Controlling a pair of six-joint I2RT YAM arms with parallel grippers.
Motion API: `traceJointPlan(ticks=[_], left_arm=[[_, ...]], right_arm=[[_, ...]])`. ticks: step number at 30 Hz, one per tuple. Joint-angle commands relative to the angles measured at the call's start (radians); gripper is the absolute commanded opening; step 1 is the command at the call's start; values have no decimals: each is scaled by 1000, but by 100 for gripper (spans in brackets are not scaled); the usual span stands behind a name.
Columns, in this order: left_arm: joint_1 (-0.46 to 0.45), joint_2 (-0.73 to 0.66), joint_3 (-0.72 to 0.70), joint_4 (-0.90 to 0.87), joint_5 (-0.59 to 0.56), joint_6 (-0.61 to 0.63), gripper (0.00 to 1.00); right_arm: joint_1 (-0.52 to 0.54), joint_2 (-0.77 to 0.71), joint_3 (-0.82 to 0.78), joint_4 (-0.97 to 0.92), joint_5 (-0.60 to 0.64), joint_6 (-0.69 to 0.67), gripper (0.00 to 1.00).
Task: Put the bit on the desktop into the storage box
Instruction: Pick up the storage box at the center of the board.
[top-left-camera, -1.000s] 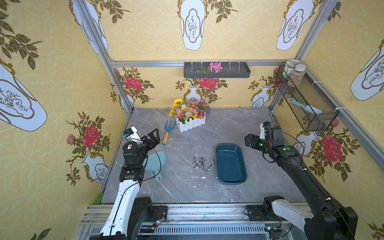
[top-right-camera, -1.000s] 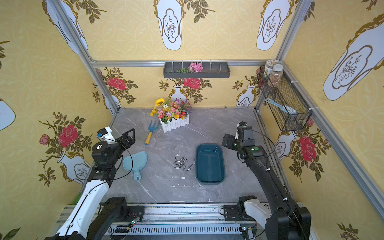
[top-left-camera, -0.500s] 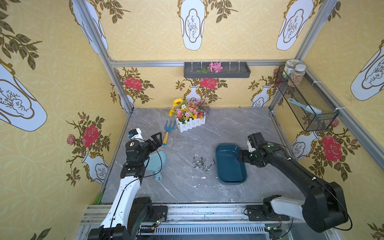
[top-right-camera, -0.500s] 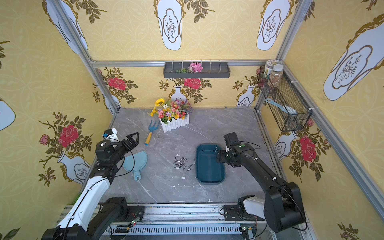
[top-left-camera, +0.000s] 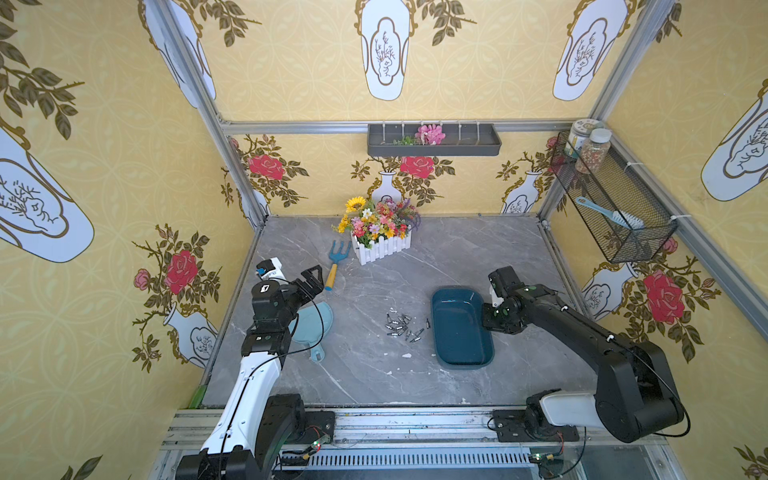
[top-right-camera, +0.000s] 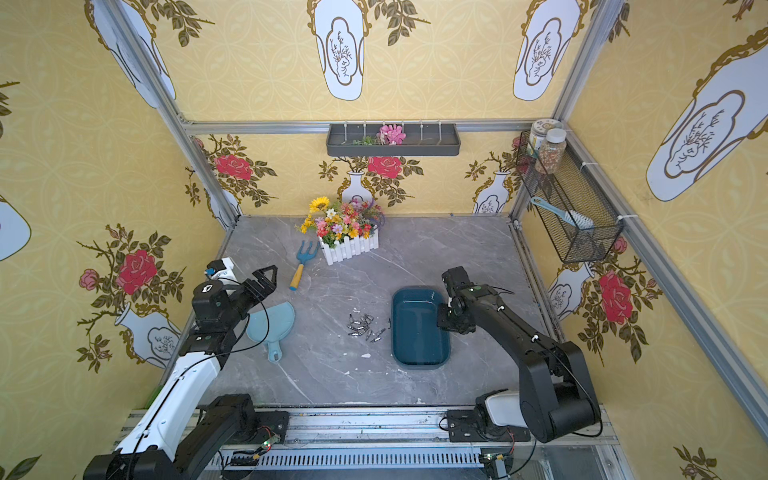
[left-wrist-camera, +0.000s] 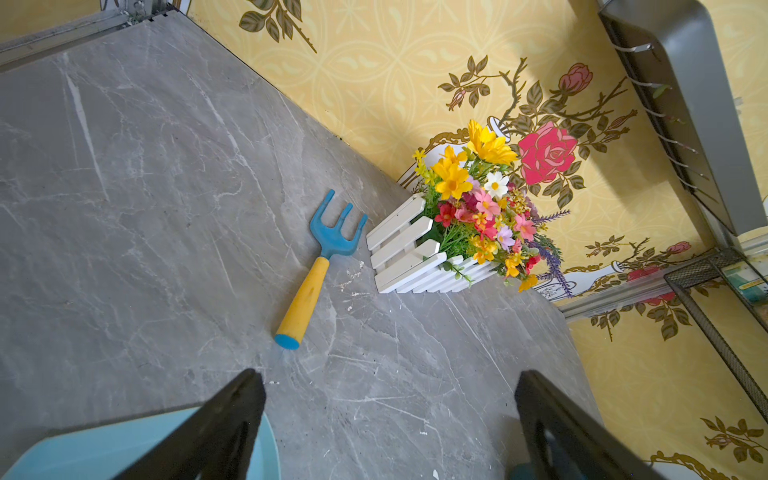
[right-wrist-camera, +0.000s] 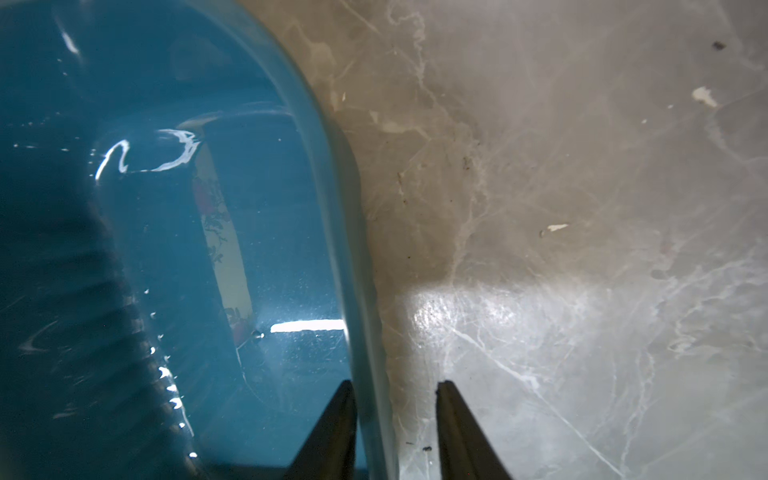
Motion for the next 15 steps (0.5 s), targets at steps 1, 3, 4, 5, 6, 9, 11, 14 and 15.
traceJointPlan(ticks=[1, 3, 4, 5, 6, 9, 11, 14, 15], left_arm=[[1, 2, -4, 15, -15, 15, 100], [1, 0, -4, 15, -19, 17, 100], [1, 0, -3, 14, -22, 17, 100], [1, -2, -3, 15, -25, 17, 100], [1, -3, -3, 14, -27, 17, 100], [1, -3, -3, 13, -28, 16, 100], [1, -3, -3, 13, -28, 18, 100], [1, -3, -3, 13, -28, 17, 100], [1, -3, -3, 13, -27, 18, 100]], right_arm=[[1, 3, 3, 22, 18, 8, 21], [1, 5, 4, 21, 21, 5, 14], [1, 5, 4, 20, 24, 4, 12], [1, 5, 5, 19, 27, 1, 9], [1, 4, 6, 16, 31, -2, 6], [1, -13, 17, 10, 38, -12, 1], [0, -26, 29, -3, 55, -22, 1], [-12, -40, 56, -16, 62, -39, 0], [-19, -41, 71, -24, 66, -48, 0]])
